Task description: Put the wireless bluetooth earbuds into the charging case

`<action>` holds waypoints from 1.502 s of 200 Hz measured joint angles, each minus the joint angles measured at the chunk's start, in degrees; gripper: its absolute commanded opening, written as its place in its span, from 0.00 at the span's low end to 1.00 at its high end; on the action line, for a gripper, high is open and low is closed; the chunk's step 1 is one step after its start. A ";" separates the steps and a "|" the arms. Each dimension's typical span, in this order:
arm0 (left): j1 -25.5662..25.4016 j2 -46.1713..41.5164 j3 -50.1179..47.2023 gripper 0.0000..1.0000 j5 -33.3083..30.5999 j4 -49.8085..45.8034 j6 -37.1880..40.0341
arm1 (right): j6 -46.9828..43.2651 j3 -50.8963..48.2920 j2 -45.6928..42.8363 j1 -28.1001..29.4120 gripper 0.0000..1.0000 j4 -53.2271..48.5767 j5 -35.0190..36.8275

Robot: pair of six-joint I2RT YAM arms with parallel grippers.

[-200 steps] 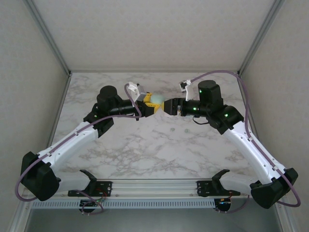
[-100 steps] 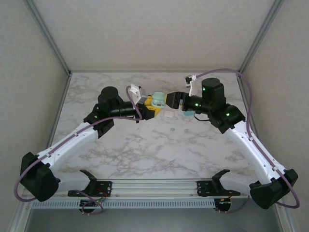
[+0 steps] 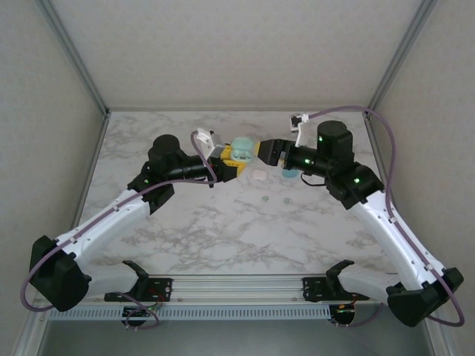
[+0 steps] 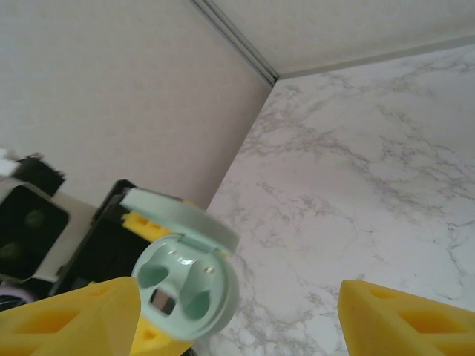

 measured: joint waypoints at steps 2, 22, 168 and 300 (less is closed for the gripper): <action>0.00 -0.02 -0.04 0.26 -0.09 0.11 -0.15 | -0.09 0.00 -0.35 0.00 0.69 -0.28 0.37; 0.00 -0.63 -1.29 0.26 -1.81 1.49 -0.79 | -0.22 -0.04 -3.39 -0.15 0.60 -2.95 5.68; 0.00 -7.98 -4.11 0.27 -5.42 0.70 -0.92 | -7.17 -11.76 27.28 -12.00 0.49 -18.34 14.82; 0.00 -8.61 -4.48 0.27 -5.66 -2.43 -0.31 | -16.11 -3.06 43.56 -12.00 0.44 -16.55 13.35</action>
